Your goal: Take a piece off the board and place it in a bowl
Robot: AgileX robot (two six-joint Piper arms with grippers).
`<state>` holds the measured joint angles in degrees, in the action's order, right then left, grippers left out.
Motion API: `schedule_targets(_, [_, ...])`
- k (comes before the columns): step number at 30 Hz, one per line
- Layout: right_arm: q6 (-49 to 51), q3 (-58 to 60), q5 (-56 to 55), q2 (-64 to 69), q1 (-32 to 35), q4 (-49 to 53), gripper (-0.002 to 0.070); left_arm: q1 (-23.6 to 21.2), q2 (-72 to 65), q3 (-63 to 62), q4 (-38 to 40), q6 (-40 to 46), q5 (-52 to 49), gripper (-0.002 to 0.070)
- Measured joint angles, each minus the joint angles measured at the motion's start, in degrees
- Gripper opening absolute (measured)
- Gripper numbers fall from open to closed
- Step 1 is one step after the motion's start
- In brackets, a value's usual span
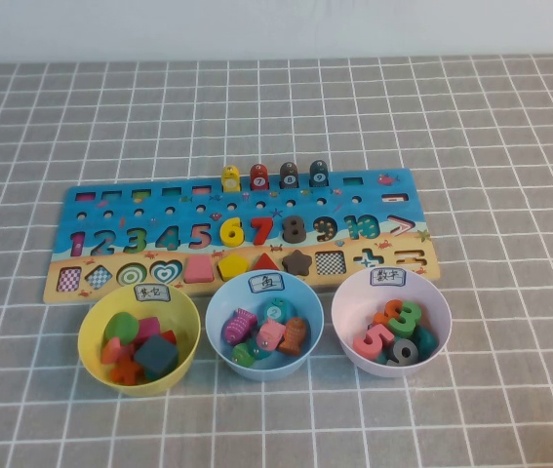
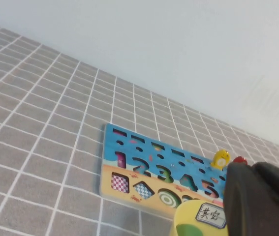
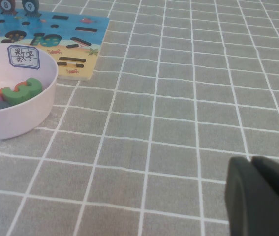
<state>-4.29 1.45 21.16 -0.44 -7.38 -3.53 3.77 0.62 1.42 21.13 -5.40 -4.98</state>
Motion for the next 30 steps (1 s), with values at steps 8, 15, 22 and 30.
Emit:
schedule_targets(8, [0.00,0.00,0.00,0.00,0.00,0.00,-0.0017,0.00,-2.53,-6.30,2.35,-2.39,-3.97,-0.0005])
schedule_targets(15, [0.00,0.00,0.00,0.00,0.00,0.00,-0.0017,0.00,-20.00,-26.45,-3.69,-2.52,-23.71,-0.0005])
schedule_targets(22, [0.00,0.00,0.00,0.00,0.00,0.00,-0.0017,0.00,-40.48,-43.49,-5.43,2.46,-39.77,-0.0005])
schedule_targets(30, [0.00,0.00,0.00,0.00,0.00,0.00,-0.0017,0.00,-62.77,-55.15,-5.43,9.52,-46.65,-0.0005])
